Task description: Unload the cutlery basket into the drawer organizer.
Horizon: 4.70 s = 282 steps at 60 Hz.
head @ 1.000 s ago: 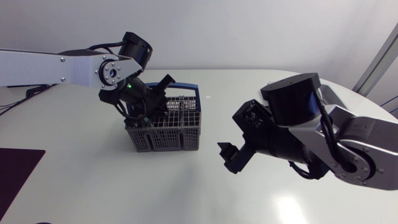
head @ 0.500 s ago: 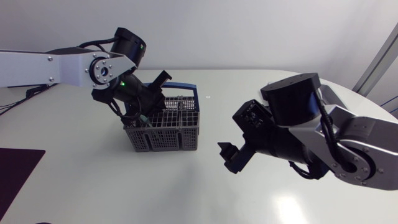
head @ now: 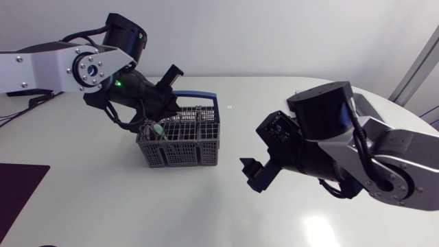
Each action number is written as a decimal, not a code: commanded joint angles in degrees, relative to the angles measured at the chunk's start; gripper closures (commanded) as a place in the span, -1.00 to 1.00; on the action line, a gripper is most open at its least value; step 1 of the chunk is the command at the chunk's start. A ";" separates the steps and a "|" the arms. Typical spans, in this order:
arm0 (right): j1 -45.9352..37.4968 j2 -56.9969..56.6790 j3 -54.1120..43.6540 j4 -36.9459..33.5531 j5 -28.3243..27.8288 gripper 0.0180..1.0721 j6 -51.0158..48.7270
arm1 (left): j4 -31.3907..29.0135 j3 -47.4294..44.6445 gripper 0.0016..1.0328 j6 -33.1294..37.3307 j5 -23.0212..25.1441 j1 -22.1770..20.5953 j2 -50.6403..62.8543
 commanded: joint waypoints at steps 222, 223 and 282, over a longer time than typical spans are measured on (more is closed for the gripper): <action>7.85 -5.01 -0.51 -8.86 -31.16 0.89 -3.67 | -26.42 2.40 -0.84 22.99 35.54 -14.15 -17.01; 7.76 -5.10 -0.51 -9.04 -30.98 0.89 -3.67 | -26.42 2.84 -0.86 22.90 35.54 -13.18 -17.01; -52.10 -4.40 -0.51 -20.11 -37.66 0.89 -40.85 | -31.96 3.63 -0.91 29.32 13.22 8.61 -14.11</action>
